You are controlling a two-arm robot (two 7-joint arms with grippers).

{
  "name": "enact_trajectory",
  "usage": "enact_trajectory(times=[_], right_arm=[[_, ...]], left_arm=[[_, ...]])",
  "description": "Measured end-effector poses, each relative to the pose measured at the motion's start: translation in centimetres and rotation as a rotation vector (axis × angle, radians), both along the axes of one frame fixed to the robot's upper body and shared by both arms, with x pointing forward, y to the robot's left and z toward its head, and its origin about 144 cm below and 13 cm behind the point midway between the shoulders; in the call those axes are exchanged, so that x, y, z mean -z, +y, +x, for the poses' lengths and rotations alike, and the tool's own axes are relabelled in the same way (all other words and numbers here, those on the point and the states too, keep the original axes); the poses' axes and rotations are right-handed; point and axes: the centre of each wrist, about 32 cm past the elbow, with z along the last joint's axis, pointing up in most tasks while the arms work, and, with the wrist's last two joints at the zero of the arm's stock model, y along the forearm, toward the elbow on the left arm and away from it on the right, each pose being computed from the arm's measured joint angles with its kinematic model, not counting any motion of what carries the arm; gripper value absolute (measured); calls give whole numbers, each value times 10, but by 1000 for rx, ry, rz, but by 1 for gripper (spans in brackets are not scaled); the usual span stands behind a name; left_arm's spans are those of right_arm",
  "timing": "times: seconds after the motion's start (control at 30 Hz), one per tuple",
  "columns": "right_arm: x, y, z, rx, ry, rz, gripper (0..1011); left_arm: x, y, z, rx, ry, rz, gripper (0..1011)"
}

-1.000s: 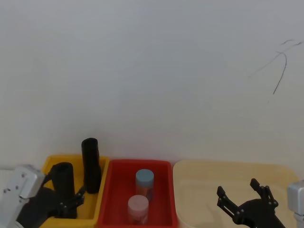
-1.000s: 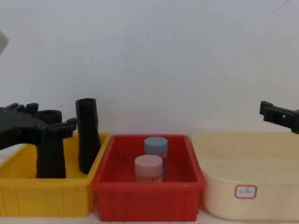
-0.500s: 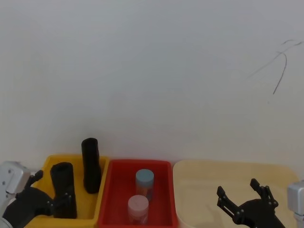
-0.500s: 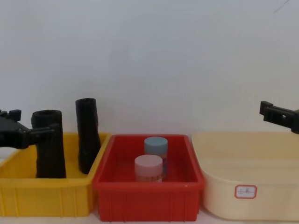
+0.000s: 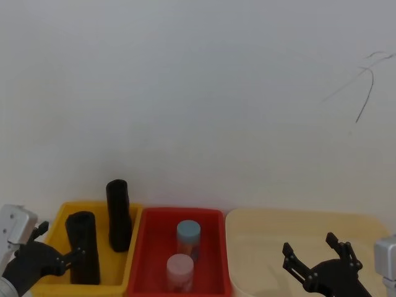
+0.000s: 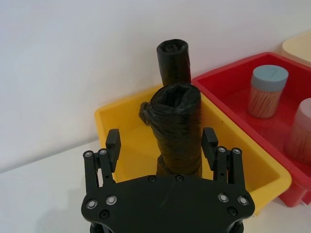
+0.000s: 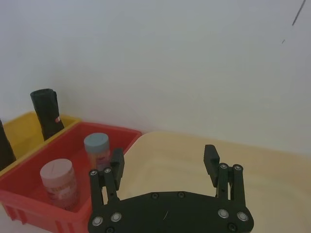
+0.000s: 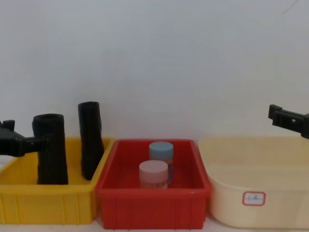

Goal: Pick up the garbage bag with the one hand and transfer it to the other hand.

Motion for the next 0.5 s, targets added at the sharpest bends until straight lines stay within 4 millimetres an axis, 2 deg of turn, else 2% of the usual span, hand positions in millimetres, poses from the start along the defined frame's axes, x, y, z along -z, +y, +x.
enact_trajectory(times=[0.5], right_arm=[[0,0,0,0,0,0,1000]], left_arm=[[6,-8,22,13,51,-16,1001]])
